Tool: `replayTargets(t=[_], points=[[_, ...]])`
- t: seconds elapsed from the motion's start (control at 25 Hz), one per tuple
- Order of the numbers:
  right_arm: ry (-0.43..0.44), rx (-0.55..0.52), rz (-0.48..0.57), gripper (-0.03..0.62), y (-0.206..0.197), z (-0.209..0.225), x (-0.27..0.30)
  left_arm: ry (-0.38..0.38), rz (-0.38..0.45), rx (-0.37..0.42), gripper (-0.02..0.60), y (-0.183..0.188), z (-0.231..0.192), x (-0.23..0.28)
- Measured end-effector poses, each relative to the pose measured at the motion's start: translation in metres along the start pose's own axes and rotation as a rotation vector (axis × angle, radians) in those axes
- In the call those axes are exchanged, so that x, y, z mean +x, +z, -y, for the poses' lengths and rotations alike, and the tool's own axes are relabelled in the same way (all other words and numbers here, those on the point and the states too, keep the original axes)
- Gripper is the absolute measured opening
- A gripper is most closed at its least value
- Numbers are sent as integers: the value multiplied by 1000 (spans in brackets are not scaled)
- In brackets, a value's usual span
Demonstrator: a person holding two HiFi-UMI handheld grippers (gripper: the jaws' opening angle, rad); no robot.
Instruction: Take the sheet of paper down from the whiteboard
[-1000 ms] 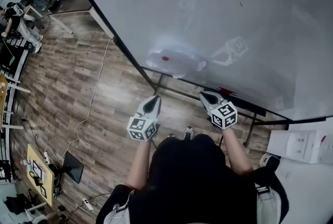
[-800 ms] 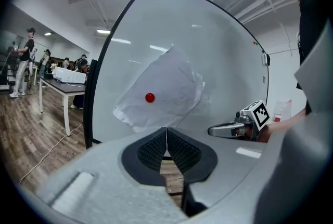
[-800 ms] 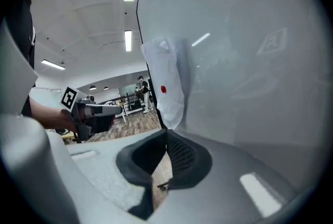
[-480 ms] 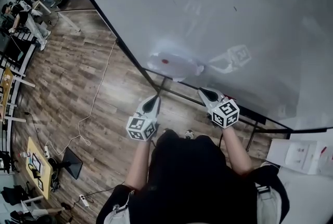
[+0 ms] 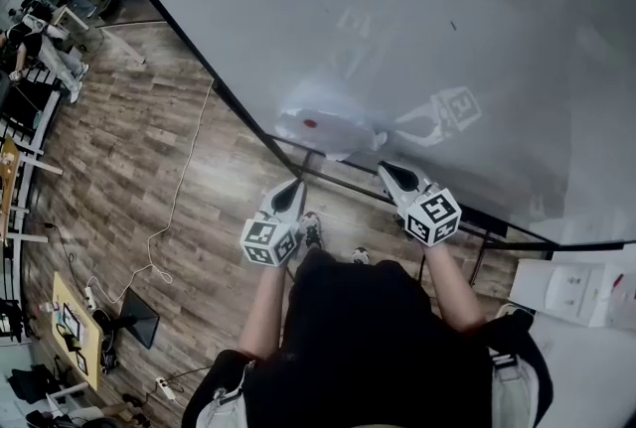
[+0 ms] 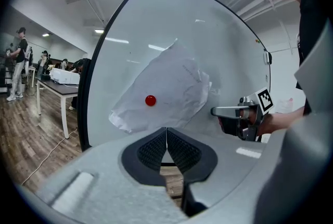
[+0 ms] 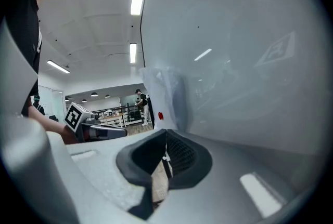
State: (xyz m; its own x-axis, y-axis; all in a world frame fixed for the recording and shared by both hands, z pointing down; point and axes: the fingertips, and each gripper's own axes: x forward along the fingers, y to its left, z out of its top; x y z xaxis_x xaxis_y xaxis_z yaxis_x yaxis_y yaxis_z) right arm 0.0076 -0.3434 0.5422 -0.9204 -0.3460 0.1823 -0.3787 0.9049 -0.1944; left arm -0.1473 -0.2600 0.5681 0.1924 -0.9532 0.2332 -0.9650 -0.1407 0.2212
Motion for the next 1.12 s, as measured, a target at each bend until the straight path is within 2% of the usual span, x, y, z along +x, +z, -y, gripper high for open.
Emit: replayTargets(t=[0.16, 0.48, 0.68, 0.92, 1.12], points=[[-32, -50, 10, 6, 2, 0, 4, -27, -4, 0, 14, 5, -7, 17], [-69, -34, 44, 49, 10, 10, 18, -60, -20, 36, 14, 19, -22, 49], [-62, -34, 84, 78, 24, 12, 23, -64, -23, 31, 14, 26, -30, 62], [-25, -35, 107, 75, 32, 8, 28, -77, -30, 26, 15, 26, -31, 74], [-15, -16, 125, 8, 35, 10, 24, -75, -27, 30, 15, 27, -30, 79]])
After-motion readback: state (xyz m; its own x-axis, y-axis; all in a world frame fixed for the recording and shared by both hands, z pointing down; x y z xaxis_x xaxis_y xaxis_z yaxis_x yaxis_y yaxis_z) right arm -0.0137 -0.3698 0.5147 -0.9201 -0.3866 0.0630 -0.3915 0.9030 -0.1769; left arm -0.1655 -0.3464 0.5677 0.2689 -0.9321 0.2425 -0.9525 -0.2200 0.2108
